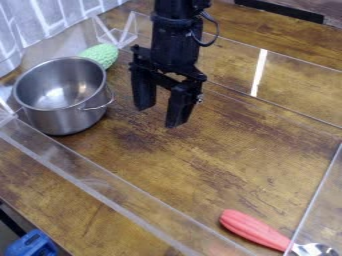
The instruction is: Put the green object in the silver pot
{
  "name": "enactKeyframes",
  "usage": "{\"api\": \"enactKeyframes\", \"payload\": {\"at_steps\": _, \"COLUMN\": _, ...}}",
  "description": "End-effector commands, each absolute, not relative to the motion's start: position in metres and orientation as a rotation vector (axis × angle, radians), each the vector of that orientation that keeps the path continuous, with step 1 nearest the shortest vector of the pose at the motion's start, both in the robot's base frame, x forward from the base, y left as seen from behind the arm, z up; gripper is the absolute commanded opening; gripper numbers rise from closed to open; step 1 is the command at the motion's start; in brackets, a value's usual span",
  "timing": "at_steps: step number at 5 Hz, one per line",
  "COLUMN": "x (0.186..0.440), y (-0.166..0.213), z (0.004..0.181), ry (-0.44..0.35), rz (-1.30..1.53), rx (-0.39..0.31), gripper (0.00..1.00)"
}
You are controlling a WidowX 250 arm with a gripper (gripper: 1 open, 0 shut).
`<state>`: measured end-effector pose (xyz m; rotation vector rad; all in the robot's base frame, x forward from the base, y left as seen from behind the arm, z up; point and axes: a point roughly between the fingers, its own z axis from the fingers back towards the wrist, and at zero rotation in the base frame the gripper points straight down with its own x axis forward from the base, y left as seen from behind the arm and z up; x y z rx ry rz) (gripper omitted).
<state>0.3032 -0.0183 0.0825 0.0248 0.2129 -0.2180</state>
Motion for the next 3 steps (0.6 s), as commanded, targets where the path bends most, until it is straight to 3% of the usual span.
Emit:
{"api": "enactKeyframes", "payload": {"at_steps": 1, "x": 0.312, "y": -0.005, "z": 0.101, "ry": 0.151, "rz": -0.19, "rx": 0.039, "gripper": 1.0}}
{"api": "enactKeyframes", "payload": {"at_steps": 3, "x": 0.317, "y": 0.014, "z": 0.103, "ry": 0.144, "rz": -0.196, "rx": 0.058, "gripper": 1.0}}
